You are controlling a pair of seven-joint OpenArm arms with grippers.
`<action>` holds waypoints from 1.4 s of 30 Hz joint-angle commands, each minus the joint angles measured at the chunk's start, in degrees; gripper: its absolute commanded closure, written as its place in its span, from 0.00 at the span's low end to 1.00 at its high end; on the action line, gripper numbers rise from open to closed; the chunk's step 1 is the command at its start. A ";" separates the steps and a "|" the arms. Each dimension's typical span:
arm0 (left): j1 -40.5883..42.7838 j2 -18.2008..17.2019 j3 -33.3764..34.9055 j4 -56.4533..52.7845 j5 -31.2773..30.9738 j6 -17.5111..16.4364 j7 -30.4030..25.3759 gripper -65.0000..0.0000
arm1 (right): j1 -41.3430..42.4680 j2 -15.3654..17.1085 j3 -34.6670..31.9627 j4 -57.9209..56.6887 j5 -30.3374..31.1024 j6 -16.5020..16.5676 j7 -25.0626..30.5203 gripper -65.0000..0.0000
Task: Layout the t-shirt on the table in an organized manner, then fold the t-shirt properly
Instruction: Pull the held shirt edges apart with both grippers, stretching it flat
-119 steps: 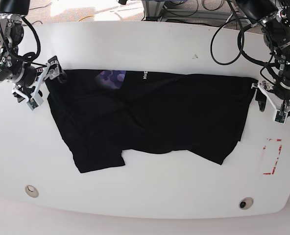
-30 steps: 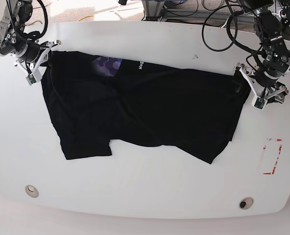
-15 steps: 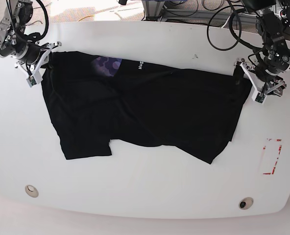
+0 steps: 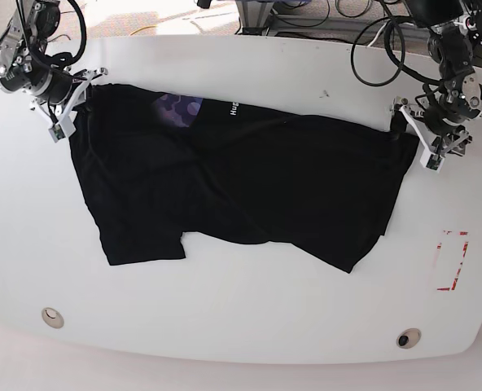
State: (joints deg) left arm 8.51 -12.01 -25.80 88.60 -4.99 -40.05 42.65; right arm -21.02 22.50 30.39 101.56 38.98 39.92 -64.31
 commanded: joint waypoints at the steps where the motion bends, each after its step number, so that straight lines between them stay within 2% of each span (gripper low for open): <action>1: -0.91 -0.60 1.05 -0.64 0.12 0.05 -0.32 0.16 | 0.14 1.10 0.51 0.90 0.62 0.08 0.80 0.94; 11: -1.52 -0.69 3.52 -2.14 0.20 0.05 -0.50 0.17 | 0.14 1.01 0.51 0.90 0.62 0.08 0.71 0.94; 13: -1.52 -0.69 3.52 -2.14 0.20 0.05 -0.50 0.22 | 0.22 1.01 0.51 0.90 0.62 0.08 0.71 0.94; 15: -1.52 -0.69 3.52 -2.14 0.38 0.05 -0.50 0.35 | 0.22 1.01 0.60 0.90 0.62 0.08 0.71 0.94; 17: -1.52 -0.69 3.52 -2.14 0.47 0.05 -0.50 0.56 | 0.22 1.01 0.68 0.90 0.62 0.08 0.71 0.94; 20: -1.52 -0.69 3.43 -2.14 0.47 0.05 -0.50 0.82 | 0.22 1.01 0.77 0.90 0.62 0.08 0.71 0.94; 23: -1.35 -0.87 3.43 -2.14 0.55 0.05 -0.41 0.98 | 0.22 1.01 0.77 0.90 0.62 0.08 0.71 0.94; 32: 0.94 -2.45 2.81 -0.11 0.47 0.05 -0.32 1.00 | 0.14 1.01 0.77 1.08 0.62 0.08 0.71 0.94; 38: 5.68 -3.59 0.70 5.51 0.47 0.05 -0.15 1.00 | -0.22 1.37 0.77 1.17 0.62 0.08 0.53 0.94; 42: 9.73 -4.82 0.53 9.12 0.47 0.05 -0.15 1.00 | -0.30 1.45 0.95 1.34 0.62 0.08 -1.93 0.94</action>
State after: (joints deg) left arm 17.10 -15.35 -24.99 94.74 -4.32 -40.36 43.29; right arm -21.32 22.72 30.68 101.62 39.09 39.92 -65.28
